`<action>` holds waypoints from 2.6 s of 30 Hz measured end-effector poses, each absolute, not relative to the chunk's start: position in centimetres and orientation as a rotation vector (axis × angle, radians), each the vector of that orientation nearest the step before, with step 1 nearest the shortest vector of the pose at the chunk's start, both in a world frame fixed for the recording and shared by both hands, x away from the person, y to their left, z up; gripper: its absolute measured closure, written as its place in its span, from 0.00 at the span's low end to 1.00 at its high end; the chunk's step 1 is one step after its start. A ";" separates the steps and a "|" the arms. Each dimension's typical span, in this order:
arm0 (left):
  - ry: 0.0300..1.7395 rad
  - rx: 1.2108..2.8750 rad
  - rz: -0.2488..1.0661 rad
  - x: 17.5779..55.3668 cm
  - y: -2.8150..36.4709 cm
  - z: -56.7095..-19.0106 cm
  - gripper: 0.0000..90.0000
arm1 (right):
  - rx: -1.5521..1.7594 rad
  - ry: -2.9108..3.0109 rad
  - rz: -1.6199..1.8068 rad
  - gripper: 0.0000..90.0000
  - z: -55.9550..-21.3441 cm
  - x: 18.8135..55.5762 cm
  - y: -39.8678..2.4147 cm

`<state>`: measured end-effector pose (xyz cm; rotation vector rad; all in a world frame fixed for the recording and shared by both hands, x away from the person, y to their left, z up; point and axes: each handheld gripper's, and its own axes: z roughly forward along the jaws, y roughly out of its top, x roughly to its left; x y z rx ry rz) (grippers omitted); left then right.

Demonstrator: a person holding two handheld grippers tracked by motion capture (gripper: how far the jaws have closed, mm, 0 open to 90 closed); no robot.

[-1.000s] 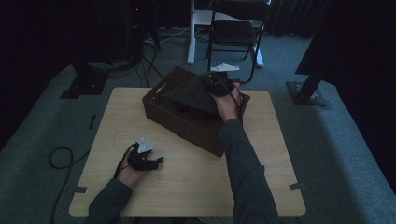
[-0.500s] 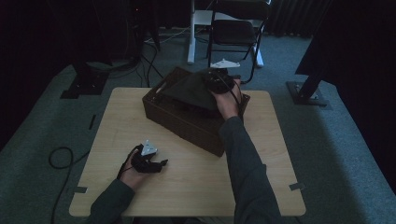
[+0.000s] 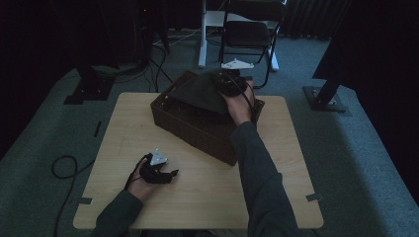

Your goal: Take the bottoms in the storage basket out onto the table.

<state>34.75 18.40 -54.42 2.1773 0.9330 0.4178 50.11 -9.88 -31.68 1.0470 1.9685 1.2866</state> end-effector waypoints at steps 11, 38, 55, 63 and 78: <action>0.909 2.187 0.405 34.5 18.0 -54.4 0.35 | 1.021 1.957 1.312 0.82 -30.8 49.7 -9.5; 0.909 2.191 0.402 34.4 18.0 -54.4 0.34 | 0.929 1.983 1.358 0.82 -29.1 48.9 -6.3; 0.909 2.191 0.405 34.4 18.0 -54.4 0.34 | 0.916 1.994 1.390 0.82 -28.5 49.0 -4.7; 0.906 2.194 0.404 34.3 17.9 -54.4 0.34 | 0.890 2.012 1.401 0.82 -28.2 49.1 -3.3; 0.904 2.191 0.401 34.3 17.9 -54.5 0.34 | 0.852 2.042 1.429 0.82 -28.2 48.8 -1.1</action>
